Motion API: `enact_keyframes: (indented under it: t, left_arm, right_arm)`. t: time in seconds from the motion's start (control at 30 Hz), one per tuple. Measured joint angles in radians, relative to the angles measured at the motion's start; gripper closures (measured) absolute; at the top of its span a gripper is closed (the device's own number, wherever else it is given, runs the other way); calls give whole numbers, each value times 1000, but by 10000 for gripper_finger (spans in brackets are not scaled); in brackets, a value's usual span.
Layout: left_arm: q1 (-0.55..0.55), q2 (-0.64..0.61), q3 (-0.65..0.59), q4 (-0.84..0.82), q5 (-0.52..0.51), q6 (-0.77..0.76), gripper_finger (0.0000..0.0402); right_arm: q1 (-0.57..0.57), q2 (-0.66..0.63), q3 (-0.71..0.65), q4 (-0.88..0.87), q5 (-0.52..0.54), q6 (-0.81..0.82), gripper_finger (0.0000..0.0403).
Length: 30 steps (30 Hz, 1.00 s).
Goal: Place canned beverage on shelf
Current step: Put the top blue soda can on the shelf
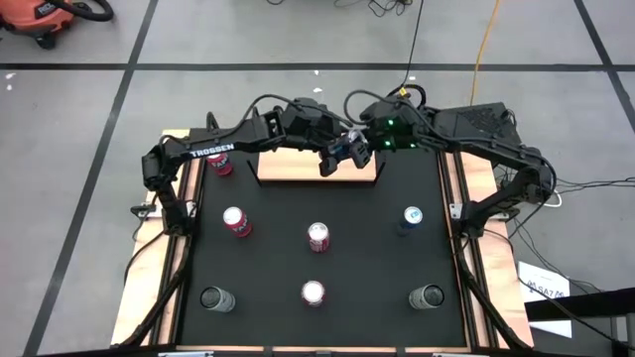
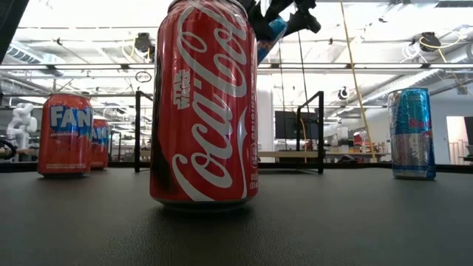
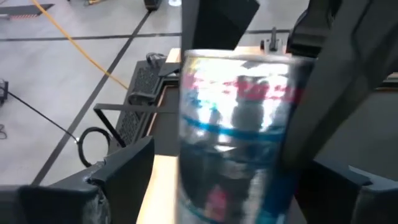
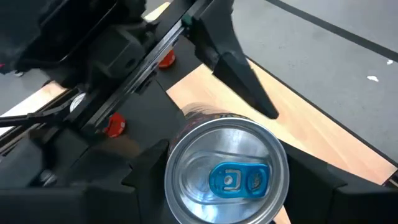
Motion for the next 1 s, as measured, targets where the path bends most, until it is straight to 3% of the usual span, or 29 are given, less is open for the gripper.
enact_keyframes:
  t: [0.23, 0.4, 0.67, 0.83, 1.0]
  left_arm:
    - [0, -2, 0, -5, -1, 7, 136]
    - [4, -2, 0, 2, -1, -2, 178]
    - [24, -2, -1, 50, 11, -93, 185]
    - [68, -19, -2, 119, 87, -193, 185]
    - [111, -58, -1, 291, 201, -313, 185]
  right_arm:
    - [-1, -3, 0, 2, 0, -7, 167]
    - [-2, -6, 0, 24, 5, -27, 128]
    - [-30, -101, 0, 87, 5, -56, 45]
    - [-28, -212, -27, 70, 115, -86, 35]
    - [-28, -321, -200, 214, 95, -59, 35]
